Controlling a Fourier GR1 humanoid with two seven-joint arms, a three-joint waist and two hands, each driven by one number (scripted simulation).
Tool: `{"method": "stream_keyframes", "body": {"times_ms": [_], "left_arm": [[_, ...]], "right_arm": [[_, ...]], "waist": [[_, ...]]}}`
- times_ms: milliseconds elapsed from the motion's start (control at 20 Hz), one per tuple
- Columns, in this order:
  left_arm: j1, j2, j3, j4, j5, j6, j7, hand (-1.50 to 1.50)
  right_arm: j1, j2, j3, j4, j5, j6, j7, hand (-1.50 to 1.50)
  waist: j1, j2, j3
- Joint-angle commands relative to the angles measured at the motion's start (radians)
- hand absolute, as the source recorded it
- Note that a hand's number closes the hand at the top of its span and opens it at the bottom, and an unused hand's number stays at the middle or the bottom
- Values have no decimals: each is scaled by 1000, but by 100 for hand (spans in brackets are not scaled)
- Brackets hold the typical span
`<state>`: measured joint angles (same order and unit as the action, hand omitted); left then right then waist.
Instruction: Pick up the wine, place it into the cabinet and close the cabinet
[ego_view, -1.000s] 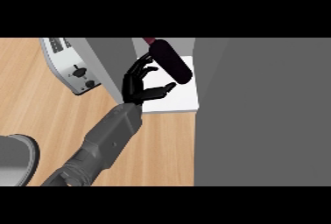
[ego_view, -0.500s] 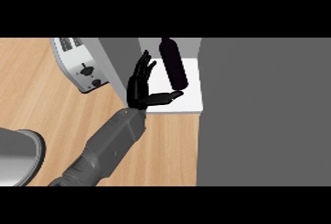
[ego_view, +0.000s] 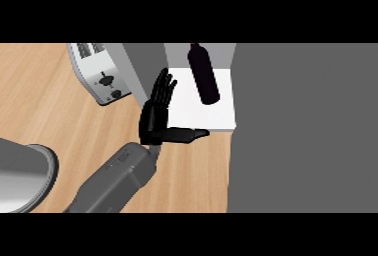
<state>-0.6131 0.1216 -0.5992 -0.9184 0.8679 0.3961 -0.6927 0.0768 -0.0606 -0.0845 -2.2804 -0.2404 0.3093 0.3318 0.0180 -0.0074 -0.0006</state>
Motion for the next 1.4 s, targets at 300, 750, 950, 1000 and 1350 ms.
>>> {"method": "stream_keyframes", "body": {"times_ms": [300,750,950,1000,1350], "left_arm": [[319,217,-118,-698,-108,190,197,-150],[490,297,-116,-983,-220,237,305,-150],[606,332,-114,-1049,-237,260,247,-150],[611,324,-77,-992,-222,222,209,-150],[843,469,-23,-1230,-247,242,186,-150]], "right_arm": [[-9,-30,-32,-57,-58,-12,73,-150],[-42,-72,-7,-49,-40,35,85,150],[56,-121,85,-92,2,171,49,150],[25,-136,109,-29,16,204,31,150],[103,-145,232,-185,-130,204,206,150]], "waist": [[-4,0,1],[-12,4,1],[-8,1,1],[-5,5,1],[-2,1,0]]}}
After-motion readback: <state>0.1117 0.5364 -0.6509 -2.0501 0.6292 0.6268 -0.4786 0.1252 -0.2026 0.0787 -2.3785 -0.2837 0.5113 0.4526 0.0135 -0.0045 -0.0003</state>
